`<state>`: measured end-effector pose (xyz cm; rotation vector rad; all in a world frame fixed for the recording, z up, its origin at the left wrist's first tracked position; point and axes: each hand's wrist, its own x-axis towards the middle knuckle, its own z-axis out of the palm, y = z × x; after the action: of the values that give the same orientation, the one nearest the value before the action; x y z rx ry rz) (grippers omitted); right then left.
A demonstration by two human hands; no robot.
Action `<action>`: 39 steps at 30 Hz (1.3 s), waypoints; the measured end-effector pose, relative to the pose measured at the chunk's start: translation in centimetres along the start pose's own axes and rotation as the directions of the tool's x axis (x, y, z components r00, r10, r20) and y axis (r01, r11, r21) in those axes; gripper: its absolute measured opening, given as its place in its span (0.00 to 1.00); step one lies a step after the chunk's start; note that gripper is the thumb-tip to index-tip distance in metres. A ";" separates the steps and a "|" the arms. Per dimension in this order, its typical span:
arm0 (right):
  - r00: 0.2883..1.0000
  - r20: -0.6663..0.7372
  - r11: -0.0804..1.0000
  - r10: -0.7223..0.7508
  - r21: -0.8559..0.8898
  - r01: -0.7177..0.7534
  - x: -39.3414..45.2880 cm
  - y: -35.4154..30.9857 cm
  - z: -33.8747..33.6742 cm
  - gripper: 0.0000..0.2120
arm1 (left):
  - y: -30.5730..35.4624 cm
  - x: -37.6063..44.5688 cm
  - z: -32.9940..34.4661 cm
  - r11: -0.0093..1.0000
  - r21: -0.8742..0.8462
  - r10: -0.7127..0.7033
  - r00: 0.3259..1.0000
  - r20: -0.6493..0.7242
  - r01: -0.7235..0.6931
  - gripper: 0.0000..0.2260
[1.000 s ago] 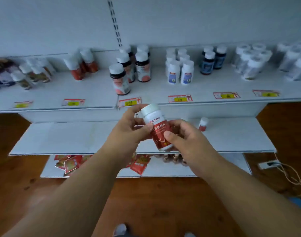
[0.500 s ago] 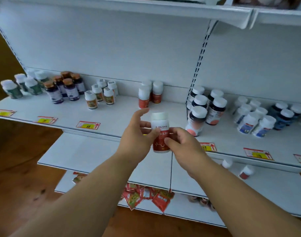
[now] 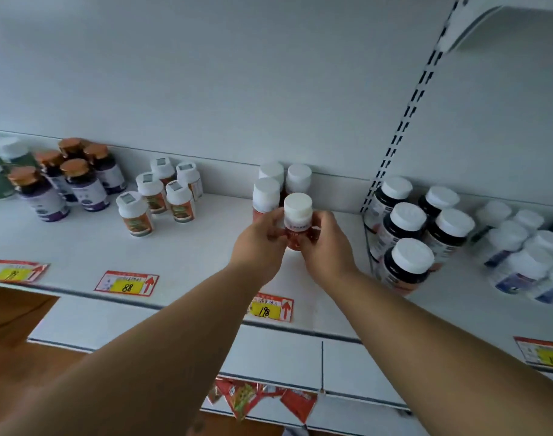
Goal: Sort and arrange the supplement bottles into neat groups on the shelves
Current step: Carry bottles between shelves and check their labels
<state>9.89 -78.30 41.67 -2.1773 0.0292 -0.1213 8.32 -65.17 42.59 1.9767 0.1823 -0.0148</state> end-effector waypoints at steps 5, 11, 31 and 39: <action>0.992 -0.114 0.999 0.052 0.003 -0.052 2.3 0.3 1.8 0.16 | -1.4 2.2 -0.2 0.990 0.112 0.076 0.989 0.123 -0.090 0.21; 0.977 -0.164 0.983 0.138 -0.102 -0.156 -0.9 -0.9 2.2 0.23 | -1.1 0.3 -2.4 0.971 0.175 0.120 0.968 0.218 -0.160 0.21; 0.909 -0.417 0.909 -0.013 -0.383 -0.163 -33.5 6.8 -23.9 0.19 | 4.2 -27.9 17.0 0.742 0.083 0.544 0.671 0.504 -0.665 0.15; 0.910 -0.380 0.909 0.165 -0.300 -0.290 -34.3 16.4 -28.3 0.19 | 3.2 -29.0 25.9 0.767 0.201 0.405 0.702 0.586 -0.610 0.16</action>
<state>-26.64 -108.53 41.70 -2.4614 0.5502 -0.3896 -18.01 -93.57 37.78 2.2701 -0.8038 -0.2256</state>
